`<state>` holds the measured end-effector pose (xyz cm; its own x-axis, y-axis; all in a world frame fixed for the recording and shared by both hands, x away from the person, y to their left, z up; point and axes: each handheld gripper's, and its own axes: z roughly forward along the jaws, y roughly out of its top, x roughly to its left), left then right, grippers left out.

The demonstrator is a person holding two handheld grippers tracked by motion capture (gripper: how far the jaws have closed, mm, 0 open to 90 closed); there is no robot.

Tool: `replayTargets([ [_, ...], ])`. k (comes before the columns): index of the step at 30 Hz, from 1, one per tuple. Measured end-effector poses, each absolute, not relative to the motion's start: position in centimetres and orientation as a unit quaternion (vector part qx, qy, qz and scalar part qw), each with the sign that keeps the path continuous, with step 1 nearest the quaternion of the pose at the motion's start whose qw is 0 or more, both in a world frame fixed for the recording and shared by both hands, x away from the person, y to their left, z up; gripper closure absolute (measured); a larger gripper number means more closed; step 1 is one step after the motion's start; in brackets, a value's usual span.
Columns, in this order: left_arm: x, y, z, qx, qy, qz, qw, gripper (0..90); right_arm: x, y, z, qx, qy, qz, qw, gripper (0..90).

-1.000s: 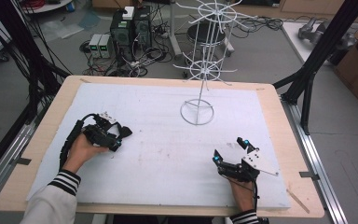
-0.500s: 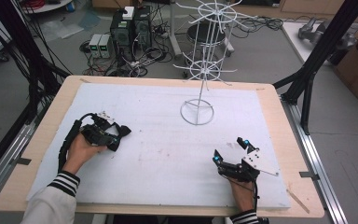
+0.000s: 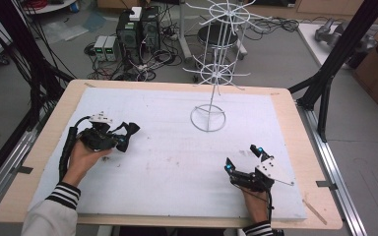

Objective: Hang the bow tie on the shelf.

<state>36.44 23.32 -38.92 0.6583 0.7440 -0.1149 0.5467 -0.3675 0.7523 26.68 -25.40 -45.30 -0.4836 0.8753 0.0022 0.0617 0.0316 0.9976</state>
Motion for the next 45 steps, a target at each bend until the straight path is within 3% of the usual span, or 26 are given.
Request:
replayTargets([
  [15,35.3,22.6,-36.7,0.756,0.353,0.149,0.530,84.4,26.6,-25.3,-45.3,0.372,0.631,0.587,0.346,2.2],
  [26,35.3,20.2,-34.0,0.743,0.318,0.185,0.560,84.5,26.7,-25.3,-45.3,0.371,0.632,0.586,0.347,2.2],
  [45,37.1,14.4,-31.0,0.735,0.275,0.188,0.590,84.5,26.6,-25.3,-45.3,0.372,0.631,0.587,0.345,2.2],
])
